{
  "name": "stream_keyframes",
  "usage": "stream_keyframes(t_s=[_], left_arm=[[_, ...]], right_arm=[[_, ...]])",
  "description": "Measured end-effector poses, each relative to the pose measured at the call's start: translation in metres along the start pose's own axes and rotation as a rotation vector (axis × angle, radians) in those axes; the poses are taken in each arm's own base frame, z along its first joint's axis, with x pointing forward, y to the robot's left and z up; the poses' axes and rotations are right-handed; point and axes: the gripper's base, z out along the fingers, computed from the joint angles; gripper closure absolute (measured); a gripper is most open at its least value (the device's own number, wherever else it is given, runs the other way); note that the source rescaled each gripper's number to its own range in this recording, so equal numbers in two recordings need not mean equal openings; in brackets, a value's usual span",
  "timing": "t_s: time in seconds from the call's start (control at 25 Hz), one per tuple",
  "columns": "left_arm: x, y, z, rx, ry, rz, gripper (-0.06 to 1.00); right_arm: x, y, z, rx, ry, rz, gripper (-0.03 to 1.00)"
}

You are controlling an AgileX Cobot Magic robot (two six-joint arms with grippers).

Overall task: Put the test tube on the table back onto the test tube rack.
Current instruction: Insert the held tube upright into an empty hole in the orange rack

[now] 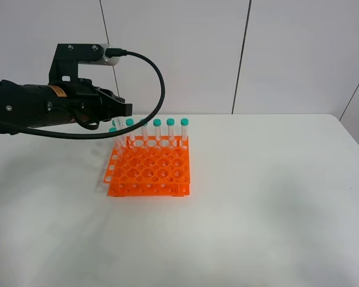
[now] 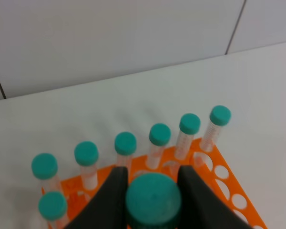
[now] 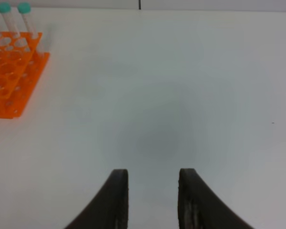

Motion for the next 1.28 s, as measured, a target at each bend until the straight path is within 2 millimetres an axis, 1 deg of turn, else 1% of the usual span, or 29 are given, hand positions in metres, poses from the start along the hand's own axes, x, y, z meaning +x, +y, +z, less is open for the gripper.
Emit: stream_keyframes(t_s=[0.28, 0.4, 0.56, 0.72, 1.04, 1.2, 1.28], left_arm=[[0.01, 0.002, 0.027, -0.017, -0.055, -0.006, 0.94], [0.009, 0.001, 0.039, -0.009, -0.079, 0.008, 0.94], [0.01, 0.001, 0.055, -0.007, -0.084, -0.002, 0.94], [0.018, 0.005, 0.068, -0.017, -0.076, 0.002, 0.94], [0.03, 0.025, 0.078, -0.056, -0.044, 0.023, 0.94], [0.039, 0.026, 0.084, -0.058, -0.015, 0.028, 0.94], [0.041, 0.026, 0.085, -0.057, -0.01, 0.03, 0.94]], right_arm=[[0.0, 0.0, 0.0, 0.0, 0.0, 0.0, 0.68], [0.0, 0.0, 0.0, 0.0, 0.0, 0.0, 0.68], [0.0, 0.0, 0.0, 0.0, 0.0, 0.0, 0.68], [0.0, 0.0, 0.0, 0.0, 0.0, 0.0, 0.68], [0.0, 0.0, 0.0, 0.0, 0.0, 0.0, 0.68], [0.0, 0.0, 0.0, -0.001, 0.0, 0.0, 0.68], [0.0, 0.0, 0.0, -0.001, 0.0, 0.0, 0.68]])
